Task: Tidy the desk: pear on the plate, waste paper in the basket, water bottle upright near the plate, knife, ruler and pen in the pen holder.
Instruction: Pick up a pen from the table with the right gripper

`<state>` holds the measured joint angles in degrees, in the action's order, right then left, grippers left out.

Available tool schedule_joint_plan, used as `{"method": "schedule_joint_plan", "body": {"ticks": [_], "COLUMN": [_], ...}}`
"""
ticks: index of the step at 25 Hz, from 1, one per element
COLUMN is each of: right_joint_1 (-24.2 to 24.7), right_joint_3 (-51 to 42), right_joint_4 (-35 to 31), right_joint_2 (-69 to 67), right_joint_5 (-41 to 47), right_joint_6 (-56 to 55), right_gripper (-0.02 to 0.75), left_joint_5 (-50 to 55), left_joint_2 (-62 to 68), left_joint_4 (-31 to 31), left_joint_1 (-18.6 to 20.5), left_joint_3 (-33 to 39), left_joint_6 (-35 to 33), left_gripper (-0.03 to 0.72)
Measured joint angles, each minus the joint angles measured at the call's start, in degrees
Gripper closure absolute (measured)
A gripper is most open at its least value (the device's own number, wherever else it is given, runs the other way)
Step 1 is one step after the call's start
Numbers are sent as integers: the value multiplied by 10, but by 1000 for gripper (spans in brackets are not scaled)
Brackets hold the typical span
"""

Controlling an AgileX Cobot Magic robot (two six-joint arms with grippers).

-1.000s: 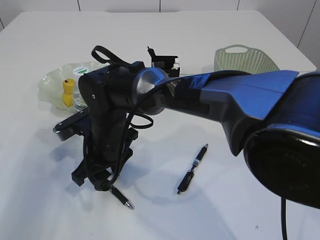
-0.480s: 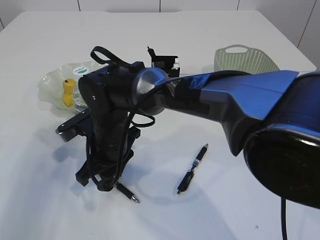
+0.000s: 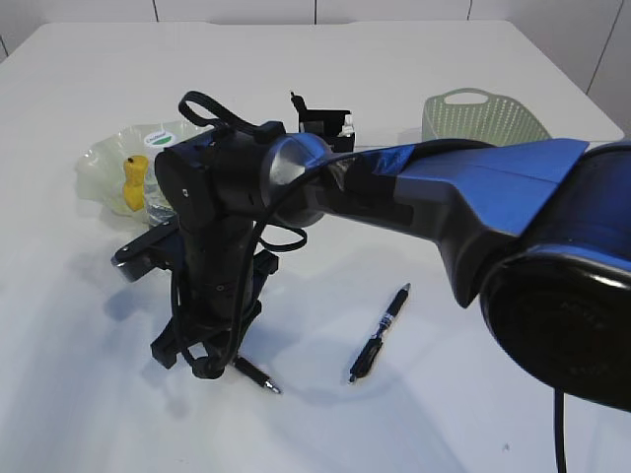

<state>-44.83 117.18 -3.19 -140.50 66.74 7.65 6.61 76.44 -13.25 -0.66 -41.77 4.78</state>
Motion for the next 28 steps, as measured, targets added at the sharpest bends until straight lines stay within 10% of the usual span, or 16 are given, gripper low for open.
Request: {"method": "schedule_joint_plan", "body": {"ticks": [28], "right_joint_1": [0], "right_joint_3": [1], "right_joint_4": [9], "right_joint_2": [0], "right_joint_5": [25], "right_joint_6": [-4], "right_gripper": [663], "left_joint_5": [0], "left_joint_2": [0], "left_joint_4": [0], "left_joint_1": [0], "left_joint_3": [0], "left_joint_6": [0], "left_gripper": [348]}}
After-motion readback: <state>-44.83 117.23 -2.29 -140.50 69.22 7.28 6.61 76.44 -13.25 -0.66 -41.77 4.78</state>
